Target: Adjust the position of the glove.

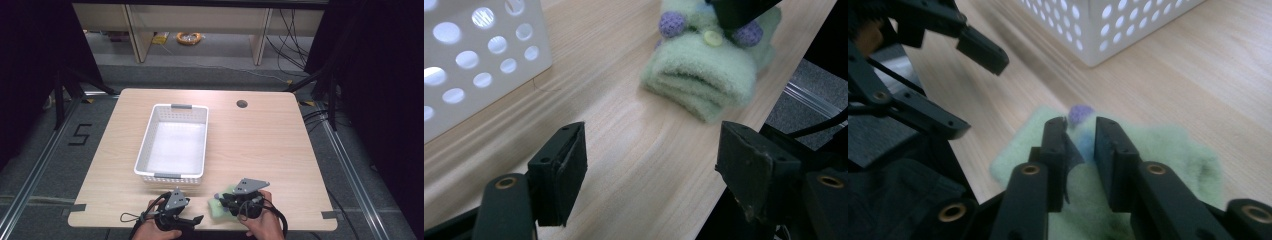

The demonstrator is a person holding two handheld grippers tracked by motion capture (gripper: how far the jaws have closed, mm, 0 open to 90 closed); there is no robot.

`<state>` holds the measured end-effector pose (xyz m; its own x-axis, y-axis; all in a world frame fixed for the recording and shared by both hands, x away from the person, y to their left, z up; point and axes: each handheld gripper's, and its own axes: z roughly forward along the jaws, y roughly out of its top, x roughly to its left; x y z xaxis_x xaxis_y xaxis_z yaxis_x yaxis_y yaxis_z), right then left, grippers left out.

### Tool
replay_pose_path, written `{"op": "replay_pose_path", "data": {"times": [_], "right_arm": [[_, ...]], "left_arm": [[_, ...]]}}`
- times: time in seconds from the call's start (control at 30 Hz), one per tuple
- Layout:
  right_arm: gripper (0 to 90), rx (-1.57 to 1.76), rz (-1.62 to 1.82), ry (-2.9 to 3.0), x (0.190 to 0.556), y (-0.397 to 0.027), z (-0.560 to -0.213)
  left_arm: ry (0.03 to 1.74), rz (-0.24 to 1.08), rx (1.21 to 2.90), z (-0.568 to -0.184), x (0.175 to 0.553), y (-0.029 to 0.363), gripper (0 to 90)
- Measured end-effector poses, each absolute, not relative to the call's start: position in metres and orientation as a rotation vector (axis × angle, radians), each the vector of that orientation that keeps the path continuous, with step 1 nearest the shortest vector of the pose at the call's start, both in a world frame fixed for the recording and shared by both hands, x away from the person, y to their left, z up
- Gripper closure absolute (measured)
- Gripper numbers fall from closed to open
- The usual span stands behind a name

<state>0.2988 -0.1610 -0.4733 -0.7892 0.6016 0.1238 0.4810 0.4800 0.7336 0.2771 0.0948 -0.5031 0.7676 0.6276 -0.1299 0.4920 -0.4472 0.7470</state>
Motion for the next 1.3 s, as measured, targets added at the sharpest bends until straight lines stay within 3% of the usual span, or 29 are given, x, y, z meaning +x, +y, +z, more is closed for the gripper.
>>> {"op": "replay_pose_path", "data": {"times": [0.13, 0.27, 0.7, 0.87, 1.0, 1.1, 1.3], "right_arm": [[67.5, 0.965, 1.215, 2.541, 0.299, -0.18, -0.457], [67.5, 0.967, 1.159, 2.52, 0.302, -0.2, -0.451], [67.0, 0.966, 1.083, 2.616, 0.303, -0.222, -0.467], [61.6, 0.956, 1.076, 2.623, 0.306, -0.223, -0.473], [69.5, 0.925, 1.079, 2.685, 0.31, -0.222, -0.476], [89.0, 0.856, 1.078, 2.686, 0.31, -0.222, -0.477], [90.0, 0.829, 1.084, 2.646, 0.301, -0.224, -0.46]], "left_arm": [[0.834, 0.18, 2.128, -0.502, 0.277, 0.095, 28.4], [0.851, 0.151, 2.103, -0.502, 0.276, 0.092, 28.9], [0.813, 0.17, 2.073, -0.493, 0.283, 0.08, 33.1], [0.79, 0.159, 2.098, -0.492, 0.292, 0.078, 35.3], [0.813, 0.112, 2.091, -0.498, 0.299, 0.074, 42.2], [0.798, 0.101, 2.097, -0.5, 0.304, 0.072, 47.3], [0.788, 0.089, 2.098, -0.499, 0.304, 0.072, 52.4]]}}
